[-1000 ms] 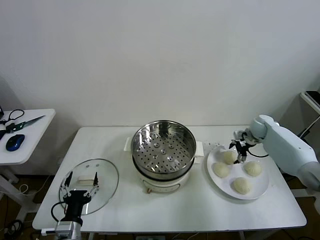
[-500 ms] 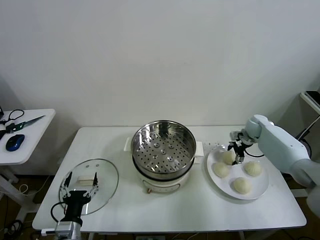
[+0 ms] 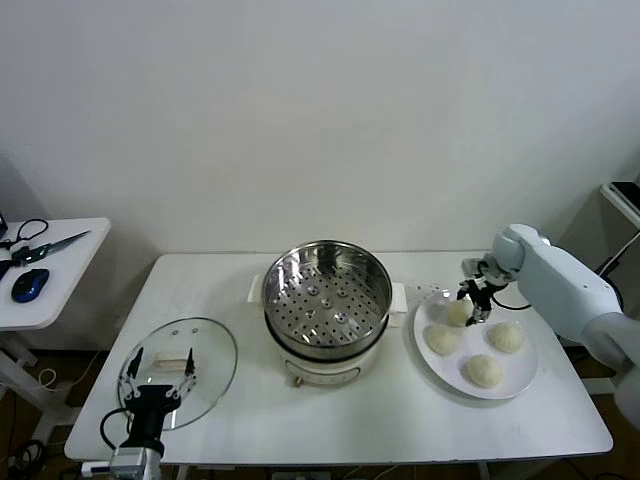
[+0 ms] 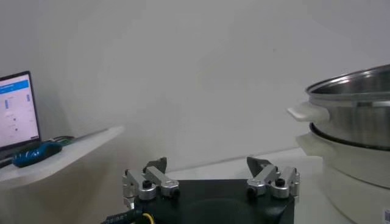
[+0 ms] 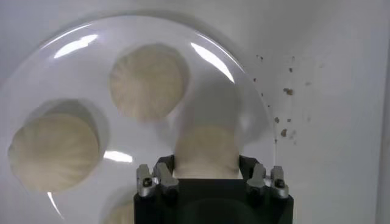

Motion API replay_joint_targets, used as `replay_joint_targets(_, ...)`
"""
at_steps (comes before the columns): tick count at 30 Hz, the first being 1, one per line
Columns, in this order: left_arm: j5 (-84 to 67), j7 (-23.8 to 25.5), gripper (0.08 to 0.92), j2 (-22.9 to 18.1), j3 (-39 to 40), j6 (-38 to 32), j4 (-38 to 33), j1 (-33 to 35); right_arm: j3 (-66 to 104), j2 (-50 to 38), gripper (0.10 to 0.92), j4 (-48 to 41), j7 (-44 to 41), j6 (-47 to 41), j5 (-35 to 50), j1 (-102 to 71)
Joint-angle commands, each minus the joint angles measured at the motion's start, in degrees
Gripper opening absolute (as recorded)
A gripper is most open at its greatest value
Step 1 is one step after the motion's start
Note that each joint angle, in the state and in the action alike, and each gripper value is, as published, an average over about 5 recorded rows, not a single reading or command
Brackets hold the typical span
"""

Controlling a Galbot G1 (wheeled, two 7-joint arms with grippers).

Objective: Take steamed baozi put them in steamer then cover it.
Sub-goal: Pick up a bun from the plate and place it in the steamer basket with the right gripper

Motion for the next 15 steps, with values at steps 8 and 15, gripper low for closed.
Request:
replay_joint_targets(8,-0.09,-0.05,0.823,0.19,-0.16,-0.10,-1.17,1.26,-19.30,2.47,0.687,6.32,-3.33,9.73,10.31,24.95)
replay_joint_targets(15,-0.05,-0.05,0.823,0.02,0.15,-0.14,-1.38,1.64,-26.11,9.41,0.687,13.53,-3.99,16.46,12.52,35.61)
